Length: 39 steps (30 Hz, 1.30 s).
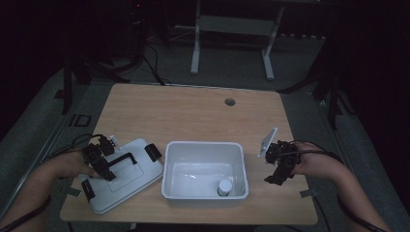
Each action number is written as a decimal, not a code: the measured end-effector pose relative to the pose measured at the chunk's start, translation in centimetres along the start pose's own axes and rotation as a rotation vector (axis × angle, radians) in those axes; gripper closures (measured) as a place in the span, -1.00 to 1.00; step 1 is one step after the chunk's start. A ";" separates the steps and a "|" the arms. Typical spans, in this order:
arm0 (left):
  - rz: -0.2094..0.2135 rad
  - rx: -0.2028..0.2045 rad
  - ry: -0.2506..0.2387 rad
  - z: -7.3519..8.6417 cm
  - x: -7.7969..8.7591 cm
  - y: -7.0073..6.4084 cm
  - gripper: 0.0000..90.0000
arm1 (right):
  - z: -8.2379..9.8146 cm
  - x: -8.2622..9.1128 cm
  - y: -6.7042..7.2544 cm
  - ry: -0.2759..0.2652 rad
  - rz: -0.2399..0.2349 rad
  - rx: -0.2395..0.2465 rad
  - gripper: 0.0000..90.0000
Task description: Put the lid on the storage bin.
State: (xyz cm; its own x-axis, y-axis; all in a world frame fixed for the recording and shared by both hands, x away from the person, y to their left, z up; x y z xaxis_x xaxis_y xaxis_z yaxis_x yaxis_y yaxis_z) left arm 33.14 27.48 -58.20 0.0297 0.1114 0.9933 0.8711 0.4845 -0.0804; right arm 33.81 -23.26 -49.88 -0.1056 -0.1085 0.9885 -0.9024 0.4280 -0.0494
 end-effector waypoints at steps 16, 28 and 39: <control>-0.002 -0.015 -0.016 0.2 0.2 -0.1 -0.38 | 2.8 -4.6 -1.6 0.037 0.017 -0.047 -0.61; 0.010 -0.044 -0.014 0.1 0.2 0.3 -0.05 | 3.5 -5.2 -1.0 0.015 -0.010 -0.061 -0.60; 0.040 -0.069 0.054 0.2 0.8 0.4 0.40 | 3.7 -5.1 -1.3 0.037 0.005 -0.070 -0.60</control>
State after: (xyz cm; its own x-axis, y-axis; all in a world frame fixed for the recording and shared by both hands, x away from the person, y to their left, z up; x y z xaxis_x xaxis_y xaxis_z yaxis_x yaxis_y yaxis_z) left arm 33.41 27.89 -57.46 0.0893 0.0817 0.9926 0.9004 0.4194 -0.1155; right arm 33.95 -26.55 -55.40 -0.0931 -0.0738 0.9929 -0.8706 0.4900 -0.0452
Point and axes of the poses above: each handheld gripper's, and its own axes: x roughly backward along the jaws, z roughly out of its underside, y roughly to its left, the point moved 10 cm from there along -x, roughly forward along the jaws, and after that the axes turned 12 degrees about -x, right-handed, at the moved point
